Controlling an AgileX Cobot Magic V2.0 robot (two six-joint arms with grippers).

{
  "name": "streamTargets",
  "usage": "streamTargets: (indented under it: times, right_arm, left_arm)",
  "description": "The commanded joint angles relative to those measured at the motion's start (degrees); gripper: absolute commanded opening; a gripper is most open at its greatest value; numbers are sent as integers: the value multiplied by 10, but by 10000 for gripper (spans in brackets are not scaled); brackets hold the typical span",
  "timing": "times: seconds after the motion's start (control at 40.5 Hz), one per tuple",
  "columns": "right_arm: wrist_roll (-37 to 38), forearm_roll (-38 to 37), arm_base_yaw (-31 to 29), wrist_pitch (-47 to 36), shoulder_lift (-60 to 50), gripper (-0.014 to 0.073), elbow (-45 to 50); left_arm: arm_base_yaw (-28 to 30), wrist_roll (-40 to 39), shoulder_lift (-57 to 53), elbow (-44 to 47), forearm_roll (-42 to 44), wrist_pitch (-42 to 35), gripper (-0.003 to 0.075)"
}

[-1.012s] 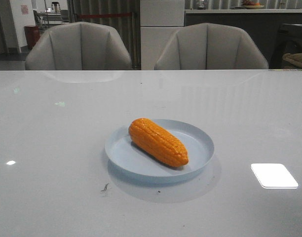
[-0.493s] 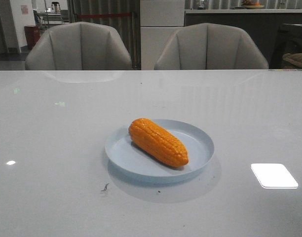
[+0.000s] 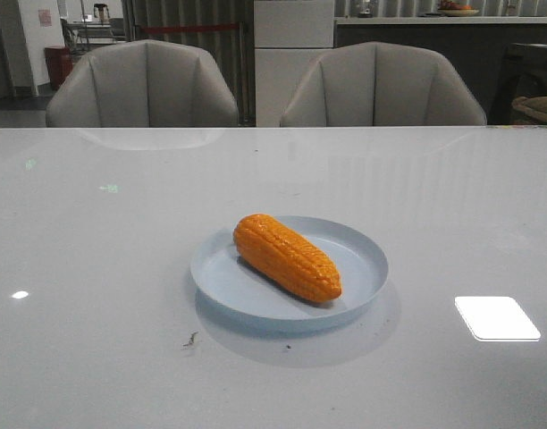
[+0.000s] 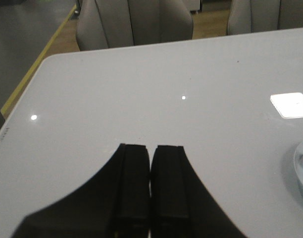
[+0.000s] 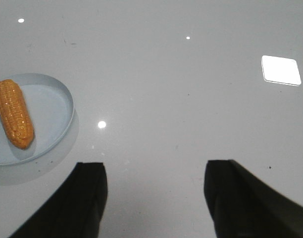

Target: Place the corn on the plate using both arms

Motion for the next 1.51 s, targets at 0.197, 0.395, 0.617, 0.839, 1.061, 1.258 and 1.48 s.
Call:
streamTargets:
  times: [0.197, 0.395, 0.617, 0.839, 1.061, 1.258, 1.48]
  right_arm:
    - [-5, 1, -4, -43, 1, 528, -16]
    - [-5, 1, -4, -43, 1, 528, -16]
    - [-5, 1, -4, -43, 1, 528, -16]
    - [-5, 1, -4, -43, 1, 528, -16]
    - [-5, 1, -4, -43, 1, 528, -16]
    - [-5, 1, -4, -43, 1, 528, -16]
    - [-5, 1, -4, -43, 1, 528, -16]
  left_arm:
    - [2, -5, -172, 113, -11, -90, 93]
    - [2, -5, -259, 187, -19, -109, 94]
    - [2, -5, -274, 282, -20, -244, 94]
    - [2, -5, -274, 316, -20, -265, 94]
    - [2, -5, -274, 316, -20, -261, 94]
    - [2, -5, -274, 316, -20, -261, 94]
    - [2, -5, -274, 316, -20, -261, 94]
